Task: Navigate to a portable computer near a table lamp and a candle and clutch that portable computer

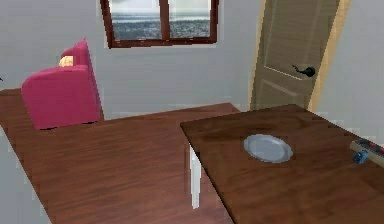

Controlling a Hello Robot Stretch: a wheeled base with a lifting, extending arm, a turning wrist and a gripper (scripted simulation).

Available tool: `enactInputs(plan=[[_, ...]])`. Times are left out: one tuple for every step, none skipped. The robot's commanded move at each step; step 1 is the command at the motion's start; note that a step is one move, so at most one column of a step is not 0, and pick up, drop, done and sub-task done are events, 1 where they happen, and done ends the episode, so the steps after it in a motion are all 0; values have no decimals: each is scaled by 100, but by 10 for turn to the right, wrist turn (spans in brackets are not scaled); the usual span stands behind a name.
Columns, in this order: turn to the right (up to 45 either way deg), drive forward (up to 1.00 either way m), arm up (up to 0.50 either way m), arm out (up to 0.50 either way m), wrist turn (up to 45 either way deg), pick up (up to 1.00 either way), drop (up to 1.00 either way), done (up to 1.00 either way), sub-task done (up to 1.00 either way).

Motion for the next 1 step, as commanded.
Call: enactInputs(plan=[[0,0,0,0,450,0,0,0,0]])
